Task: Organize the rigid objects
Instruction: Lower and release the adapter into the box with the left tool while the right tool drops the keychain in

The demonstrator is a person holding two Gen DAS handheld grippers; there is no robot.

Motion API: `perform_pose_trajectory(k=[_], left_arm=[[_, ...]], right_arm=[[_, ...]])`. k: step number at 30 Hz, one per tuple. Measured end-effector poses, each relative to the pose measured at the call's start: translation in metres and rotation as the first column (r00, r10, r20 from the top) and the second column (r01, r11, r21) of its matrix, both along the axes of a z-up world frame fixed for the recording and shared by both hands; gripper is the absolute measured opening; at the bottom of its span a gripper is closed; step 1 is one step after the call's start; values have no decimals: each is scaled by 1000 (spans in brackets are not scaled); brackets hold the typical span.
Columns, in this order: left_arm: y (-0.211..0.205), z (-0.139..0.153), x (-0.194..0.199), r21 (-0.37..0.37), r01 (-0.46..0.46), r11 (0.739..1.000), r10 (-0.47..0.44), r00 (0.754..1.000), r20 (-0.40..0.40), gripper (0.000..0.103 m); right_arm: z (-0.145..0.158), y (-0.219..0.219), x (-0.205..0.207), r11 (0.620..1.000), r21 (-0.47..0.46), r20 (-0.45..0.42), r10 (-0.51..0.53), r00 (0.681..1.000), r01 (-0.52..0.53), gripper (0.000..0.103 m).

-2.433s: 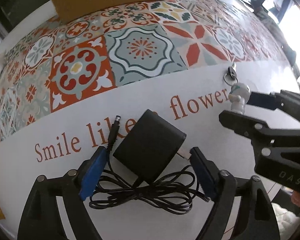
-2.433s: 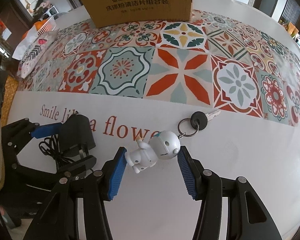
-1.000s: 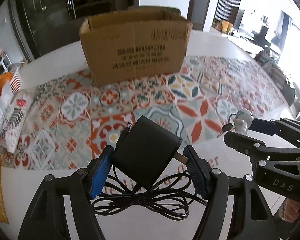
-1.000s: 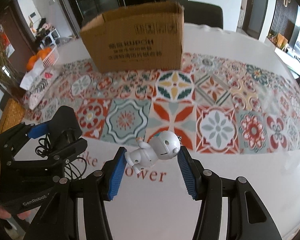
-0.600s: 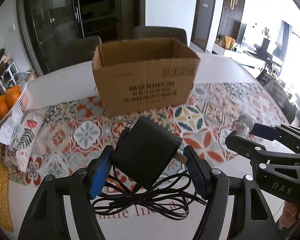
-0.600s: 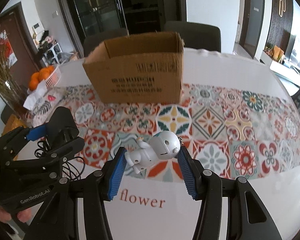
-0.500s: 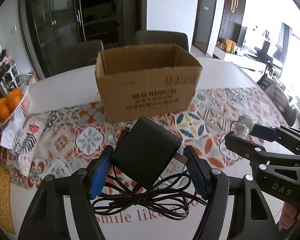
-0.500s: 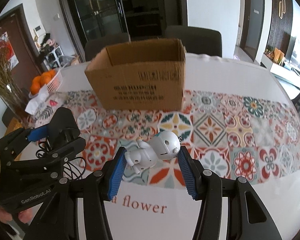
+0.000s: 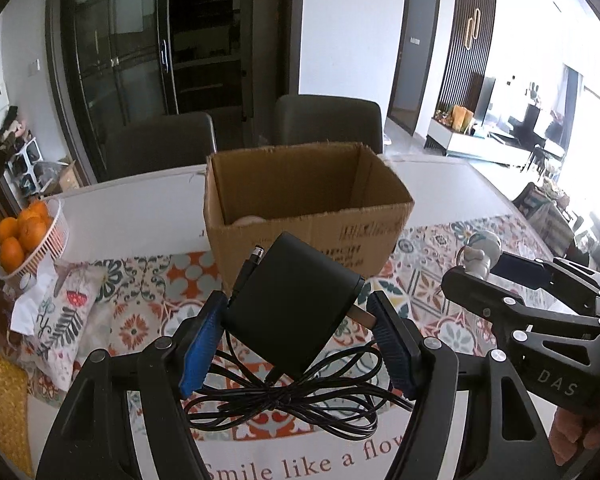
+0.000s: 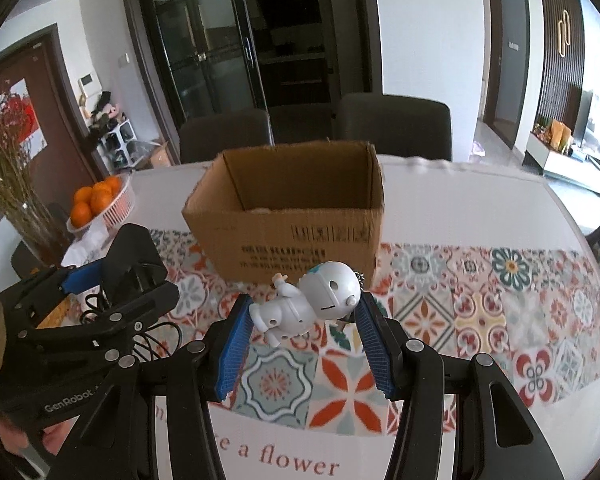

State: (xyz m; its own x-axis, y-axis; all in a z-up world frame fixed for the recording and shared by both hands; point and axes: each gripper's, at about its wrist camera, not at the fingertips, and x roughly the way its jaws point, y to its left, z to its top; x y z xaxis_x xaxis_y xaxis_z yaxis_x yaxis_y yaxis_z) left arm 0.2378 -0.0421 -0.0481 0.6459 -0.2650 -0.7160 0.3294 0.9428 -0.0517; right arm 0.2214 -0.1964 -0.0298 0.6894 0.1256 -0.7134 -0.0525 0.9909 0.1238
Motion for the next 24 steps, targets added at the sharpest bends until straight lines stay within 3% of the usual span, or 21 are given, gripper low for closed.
perform_pose_trajectory(k=[15, 24], left_arm=[[-3, 24, 43, -35, -7, 999, 8, 1000, 18, 71], [-5, 37, 70, -16, -16, 1000, 17, 999, 41, 71]], right_arm=[[28, -3, 41, 1000, 14, 49, 8, 999, -9, 53], [41, -4, 68, 1000, -7, 73, 7, 997, -6, 53]])
